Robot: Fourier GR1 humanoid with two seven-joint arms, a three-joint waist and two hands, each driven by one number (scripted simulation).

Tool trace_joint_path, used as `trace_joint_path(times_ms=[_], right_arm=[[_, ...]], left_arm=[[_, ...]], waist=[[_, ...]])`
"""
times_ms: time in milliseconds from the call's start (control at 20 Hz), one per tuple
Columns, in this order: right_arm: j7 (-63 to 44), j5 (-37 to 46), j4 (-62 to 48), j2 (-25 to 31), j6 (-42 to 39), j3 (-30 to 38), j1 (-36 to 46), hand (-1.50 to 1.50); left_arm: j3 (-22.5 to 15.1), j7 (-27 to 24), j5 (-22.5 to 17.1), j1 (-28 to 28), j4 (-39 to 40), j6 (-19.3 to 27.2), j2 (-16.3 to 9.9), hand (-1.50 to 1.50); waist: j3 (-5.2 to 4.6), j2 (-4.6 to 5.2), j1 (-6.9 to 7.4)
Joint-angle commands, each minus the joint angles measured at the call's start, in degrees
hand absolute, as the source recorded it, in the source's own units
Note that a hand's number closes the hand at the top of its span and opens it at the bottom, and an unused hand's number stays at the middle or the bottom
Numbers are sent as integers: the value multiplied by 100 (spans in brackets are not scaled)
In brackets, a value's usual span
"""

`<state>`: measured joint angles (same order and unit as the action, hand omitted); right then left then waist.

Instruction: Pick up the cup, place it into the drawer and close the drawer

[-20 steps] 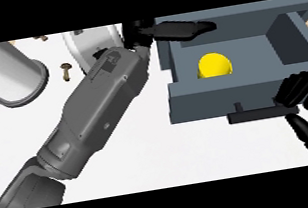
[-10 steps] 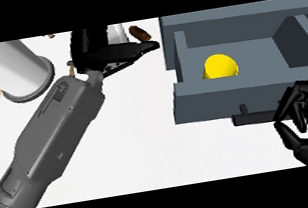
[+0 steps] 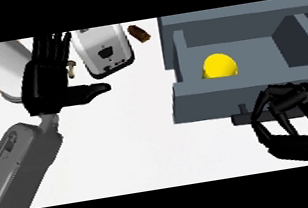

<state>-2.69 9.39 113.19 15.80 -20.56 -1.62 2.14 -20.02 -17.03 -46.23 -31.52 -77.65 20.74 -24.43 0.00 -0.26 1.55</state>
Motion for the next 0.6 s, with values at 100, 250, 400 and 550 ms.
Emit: trace_joint_path(times_ms=[100,250,400,550], right_arm=[[714,1839,-391,394,226,-791,104,150],[1027,2286,-1272,512,380,-849,497,150],[1192,3097,-1977,84,1043,-1394,593,150],[1544,3135,-2676,94,1241,-1180,710,-150]], left_arm=[[291,-56,-245,947,-524,-575,-442,-150],[463,-245,-138,1178,-499,-781,-548,-150],[539,-98,-189,1476,-782,-900,-603,-150],[940,-437,-276,2225,-811,-1632,-961,-150]], waist=[[-1,17,46],[2,39,-18],[3,37,-22],[2,35,-5]])
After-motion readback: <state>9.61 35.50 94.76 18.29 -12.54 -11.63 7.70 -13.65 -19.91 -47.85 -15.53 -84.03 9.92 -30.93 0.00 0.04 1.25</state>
